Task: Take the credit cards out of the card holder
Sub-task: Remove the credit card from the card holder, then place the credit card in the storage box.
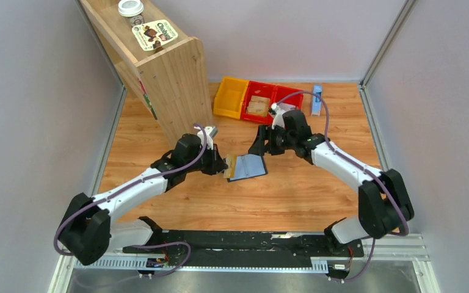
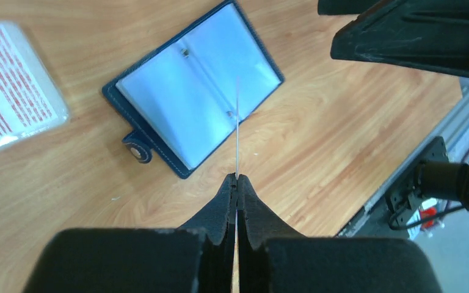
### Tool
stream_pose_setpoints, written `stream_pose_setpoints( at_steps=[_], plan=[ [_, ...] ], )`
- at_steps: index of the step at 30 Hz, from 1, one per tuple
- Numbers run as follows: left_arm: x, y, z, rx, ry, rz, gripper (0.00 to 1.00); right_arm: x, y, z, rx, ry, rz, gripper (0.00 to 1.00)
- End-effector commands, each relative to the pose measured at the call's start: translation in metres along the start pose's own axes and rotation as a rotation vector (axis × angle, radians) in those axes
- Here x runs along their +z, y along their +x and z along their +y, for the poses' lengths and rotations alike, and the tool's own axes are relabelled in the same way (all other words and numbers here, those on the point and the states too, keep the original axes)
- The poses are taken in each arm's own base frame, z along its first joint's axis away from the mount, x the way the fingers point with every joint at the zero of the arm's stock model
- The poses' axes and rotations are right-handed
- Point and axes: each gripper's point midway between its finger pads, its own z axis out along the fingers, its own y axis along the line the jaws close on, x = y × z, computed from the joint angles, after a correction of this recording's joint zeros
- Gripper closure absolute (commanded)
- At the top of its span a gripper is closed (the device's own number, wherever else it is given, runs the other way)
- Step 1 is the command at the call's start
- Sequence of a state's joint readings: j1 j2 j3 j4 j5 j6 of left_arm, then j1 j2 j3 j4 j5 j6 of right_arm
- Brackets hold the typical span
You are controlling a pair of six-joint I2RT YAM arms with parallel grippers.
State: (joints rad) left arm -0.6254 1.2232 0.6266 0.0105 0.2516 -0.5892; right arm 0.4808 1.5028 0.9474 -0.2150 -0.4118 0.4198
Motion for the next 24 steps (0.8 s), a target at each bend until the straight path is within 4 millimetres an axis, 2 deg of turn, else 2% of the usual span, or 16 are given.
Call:
stream_pose_setpoints(
  at_steps=[1, 5, 6, 9, 14, 20, 24],
  plan=[
    [-0.041, -0.028, -0.029, 0.267, 0.069, 0.003, 1.0, -0.047, -0.027, 0.053, -0.221, -0.156, -0.056, 0.27],
    [-0.07, -0.039, -0.053, 0.391, 0.145, 0.014, 1.0, -0.076, -0.023, 0.102, -0.41, -0.342, -0.065, 0.24],
    [-0.076, -0.045, -0.061, 0.417, 0.166, 0.011, 1.0, -0.08, -0.021, 0.111, -0.457, -0.369, -0.063, 0.24],
    [-0.09, -0.045, -0.08, 0.493, 0.259, 0.04, 1.0, -0.094, -0.019, 0.134, -0.57, -0.429, -0.066, 0.24],
    [-0.11, -0.046, -0.104, 0.58, 0.376, 0.062, 1.0, -0.105, -0.017, 0.151, -0.637, -0.508, -0.066, 0.27],
    [-0.119, -0.045, -0.12, 0.612, 0.466, 0.08, 1.0, -0.106, -0.016, 0.162, -0.652, -0.567, -0.053, 0.32],
    [-0.12, -0.047, -0.123, 0.615, 0.483, 0.083, 1.0, -0.108, -0.012, 0.17, -0.658, -0.621, -0.032, 0.34]
  ],
)
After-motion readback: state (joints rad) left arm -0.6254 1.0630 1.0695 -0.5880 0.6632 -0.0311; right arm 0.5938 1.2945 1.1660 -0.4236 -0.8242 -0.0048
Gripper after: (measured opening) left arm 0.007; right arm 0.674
